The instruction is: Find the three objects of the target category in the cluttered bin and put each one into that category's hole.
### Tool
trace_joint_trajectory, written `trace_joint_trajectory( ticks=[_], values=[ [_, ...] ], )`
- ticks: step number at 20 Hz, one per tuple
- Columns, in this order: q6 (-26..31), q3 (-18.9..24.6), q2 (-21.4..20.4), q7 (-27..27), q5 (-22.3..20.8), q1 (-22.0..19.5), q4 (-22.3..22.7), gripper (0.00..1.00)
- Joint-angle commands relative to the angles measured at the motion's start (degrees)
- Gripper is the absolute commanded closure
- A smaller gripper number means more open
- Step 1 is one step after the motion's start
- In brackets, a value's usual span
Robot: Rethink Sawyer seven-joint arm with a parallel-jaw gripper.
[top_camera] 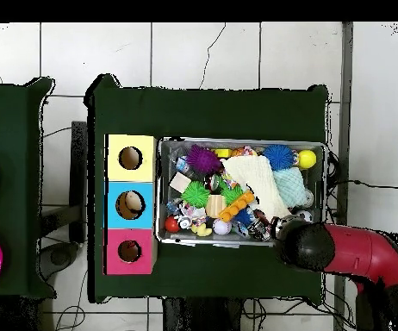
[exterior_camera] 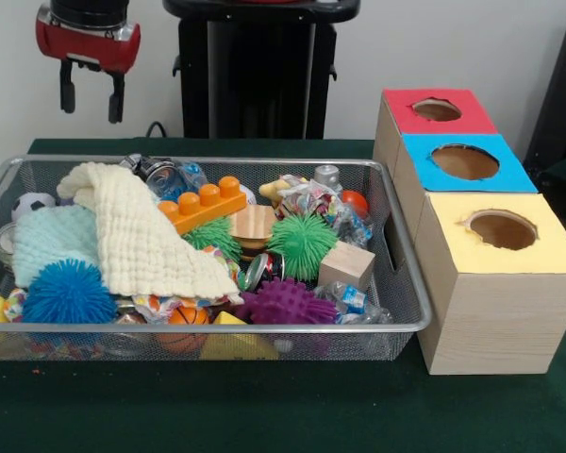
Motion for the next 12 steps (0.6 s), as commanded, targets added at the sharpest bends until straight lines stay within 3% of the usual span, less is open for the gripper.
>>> trace_joint_trajectory(
  ticks=[1,4,12],
  values=[
    [-4.38,5.59,-0.42,-1.9,1.53,-1.33,6.59,0.0],
    [-4.45,8.05,-2.03,-0.11,5.88,-1.67,11.39,0.0],
    [-11.08,8.52,-3.78,5.12,8.84,0.42,17.94,0.0]
  ],
)
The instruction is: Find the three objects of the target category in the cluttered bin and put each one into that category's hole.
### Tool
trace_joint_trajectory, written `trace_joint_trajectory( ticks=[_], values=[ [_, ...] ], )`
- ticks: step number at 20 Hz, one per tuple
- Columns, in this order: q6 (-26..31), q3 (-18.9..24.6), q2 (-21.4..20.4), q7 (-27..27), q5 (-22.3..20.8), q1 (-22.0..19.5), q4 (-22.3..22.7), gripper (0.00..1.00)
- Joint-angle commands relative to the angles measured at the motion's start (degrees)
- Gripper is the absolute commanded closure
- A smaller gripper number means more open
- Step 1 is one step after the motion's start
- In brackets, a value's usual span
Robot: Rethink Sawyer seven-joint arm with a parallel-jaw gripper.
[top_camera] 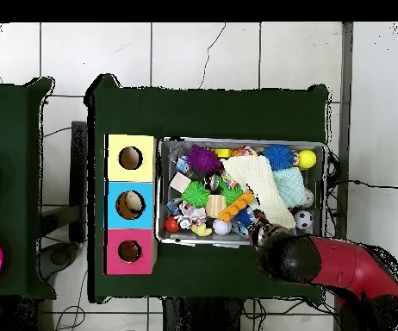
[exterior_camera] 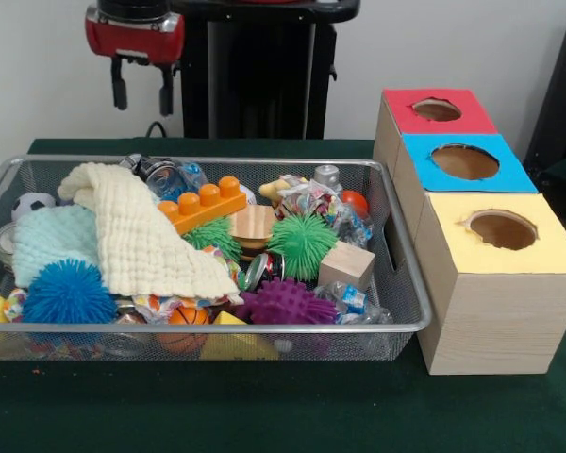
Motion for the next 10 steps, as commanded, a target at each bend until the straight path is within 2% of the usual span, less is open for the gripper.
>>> trace_joint_trajectory(
  ticks=[1,5,10],
  values=[
    [-7.27,5.12,-1.26,5.96,3.65,2.2,9.74,0.0],
    [-12.53,2.43,0.48,9.59,3.23,5.27,10.8,0.0],
    [-20.1,-2.13,4.61,13.2,2.45,9.56,10.88,0.0]
  ],
)
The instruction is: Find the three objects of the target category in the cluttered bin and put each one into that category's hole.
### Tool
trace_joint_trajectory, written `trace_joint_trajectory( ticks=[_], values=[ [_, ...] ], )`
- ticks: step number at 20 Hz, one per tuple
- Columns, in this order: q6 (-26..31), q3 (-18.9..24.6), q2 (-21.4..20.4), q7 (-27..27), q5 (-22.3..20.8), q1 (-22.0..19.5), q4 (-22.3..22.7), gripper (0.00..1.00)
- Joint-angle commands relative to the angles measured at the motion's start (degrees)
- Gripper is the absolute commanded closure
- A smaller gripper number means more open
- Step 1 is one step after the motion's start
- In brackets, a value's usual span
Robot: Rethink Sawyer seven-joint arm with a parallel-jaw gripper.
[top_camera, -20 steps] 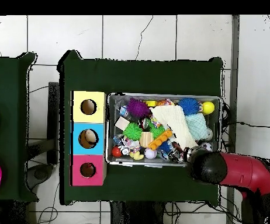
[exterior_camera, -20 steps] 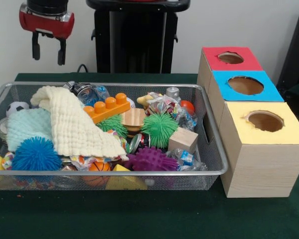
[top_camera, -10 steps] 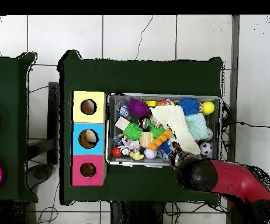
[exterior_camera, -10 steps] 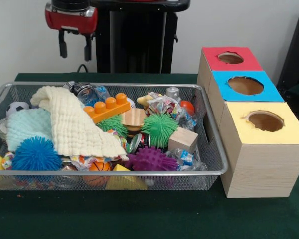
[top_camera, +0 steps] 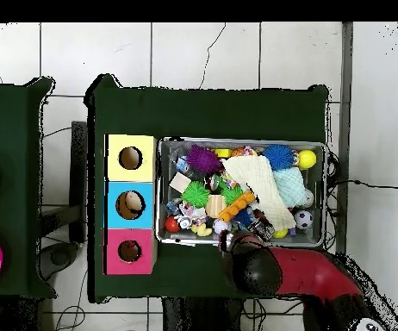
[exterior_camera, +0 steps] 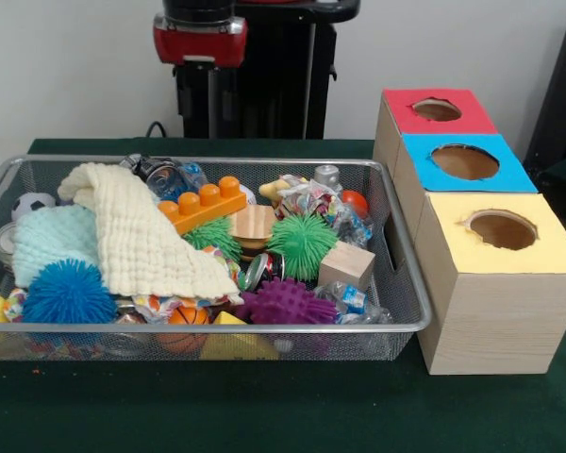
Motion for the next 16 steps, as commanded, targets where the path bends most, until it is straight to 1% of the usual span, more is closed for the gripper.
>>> trace_joint_trajectory(
  ticks=[1,2,6,9,11,16],
  values=[
    [-11.96,-3.72,6.02,13.96,0.94,5.83,4.14,0.0],
    [-14.17,-4.89,7.48,14.63,1.01,6.84,4.26,0.0],
    [-20.09,-8.46,10.88,15.95,2.56,10.45,4.87,0.0],
    [-21.07,-10.26,11.44,15.62,3.98,12.69,4.74,0.0],
    [-21.76,-10.47,12.22,14.86,4.87,12.66,4.54,0.0],
    [-24.24,-11.04,15.2,12.97,5.09,12.21,3.59,0.0]
  ],
)
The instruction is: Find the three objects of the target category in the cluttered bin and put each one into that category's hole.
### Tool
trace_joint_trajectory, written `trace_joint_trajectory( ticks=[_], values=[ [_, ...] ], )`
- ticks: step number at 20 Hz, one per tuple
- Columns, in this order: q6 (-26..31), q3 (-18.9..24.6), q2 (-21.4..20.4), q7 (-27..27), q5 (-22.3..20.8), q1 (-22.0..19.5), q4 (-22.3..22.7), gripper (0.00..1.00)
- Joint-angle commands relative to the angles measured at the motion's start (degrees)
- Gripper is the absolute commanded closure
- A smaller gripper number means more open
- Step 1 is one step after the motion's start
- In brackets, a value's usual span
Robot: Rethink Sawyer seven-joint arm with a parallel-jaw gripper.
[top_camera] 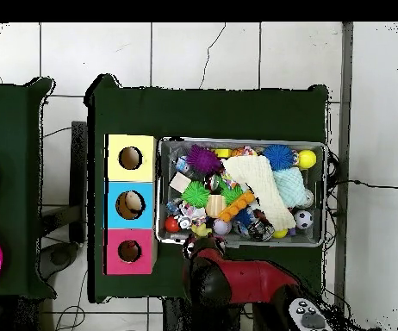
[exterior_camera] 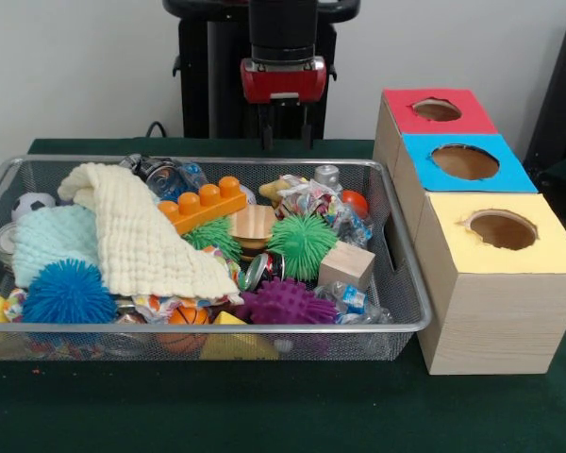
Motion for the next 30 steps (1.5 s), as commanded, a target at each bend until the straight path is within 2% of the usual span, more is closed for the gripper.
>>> trace_joint_trajectory(
  ticks=[1,13,19,22,24,30],
  values=[
    [-4.23,-3.25,6.28,12.81,3.28,-0.02,-0.45,0.0],
    [-13.29,-6.6,15.02,12.77,4.08,2.57,-4.0,0.0],
    [-13.85,-6.85,15.73,12.32,5.84,3.66,-4.56,0.0],
    [-10.68,-7.37,13.15,11.37,6.89,4.52,-4.29,0.0],
    [-3.31,-6.05,7.64,9.63,8.08,4.04,-3.94,0.0],
    [9.81,-3.87,-0.93,5.66,10.92,3.57,-4.84,0.0]
  ],
)
